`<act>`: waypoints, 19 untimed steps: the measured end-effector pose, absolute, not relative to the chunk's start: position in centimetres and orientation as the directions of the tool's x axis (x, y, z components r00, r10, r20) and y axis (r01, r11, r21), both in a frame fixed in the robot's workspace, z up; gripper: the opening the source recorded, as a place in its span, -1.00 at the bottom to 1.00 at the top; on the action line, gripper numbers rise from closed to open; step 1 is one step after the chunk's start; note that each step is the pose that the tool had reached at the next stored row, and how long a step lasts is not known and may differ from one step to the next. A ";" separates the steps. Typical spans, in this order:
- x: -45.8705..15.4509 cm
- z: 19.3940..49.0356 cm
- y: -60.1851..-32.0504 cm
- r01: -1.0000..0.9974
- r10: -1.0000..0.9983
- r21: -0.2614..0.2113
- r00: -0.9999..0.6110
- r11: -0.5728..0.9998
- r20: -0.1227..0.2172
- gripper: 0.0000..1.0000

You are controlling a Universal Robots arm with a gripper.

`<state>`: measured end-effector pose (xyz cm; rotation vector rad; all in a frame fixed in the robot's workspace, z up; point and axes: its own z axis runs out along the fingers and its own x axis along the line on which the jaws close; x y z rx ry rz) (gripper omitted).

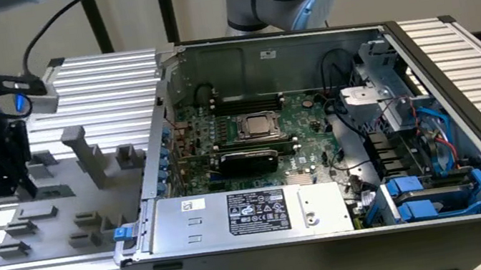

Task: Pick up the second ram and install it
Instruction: 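Pick up the second ram and move it above second insertion slot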

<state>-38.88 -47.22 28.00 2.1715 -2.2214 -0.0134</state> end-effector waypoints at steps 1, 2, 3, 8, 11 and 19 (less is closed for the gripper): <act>-38.8 28.4 -47.2 -0.999 -1.000 0.031 -0.022 0.023 0.019 -1.00; -38.8 28.9 -47.2 -0.999 -1.000 0.031 -0.023 0.023 0.019 -1.00; -38.7 29.4 -47.2 -0.999 -1.000 0.031 -0.022 0.023 0.019 -1.00; -37.9 31.7 -47.2 -0.999 -1.000 0.031 -0.020 0.021 0.018 -1.00; -37.0 33.0 -47.3 -0.999 -1.000 0.031 -0.018 0.019 0.013 -1.00; -33.8 36.5 -47.5 -0.999 -1.000 0.031 -0.014 0.013 -0.007 -1.00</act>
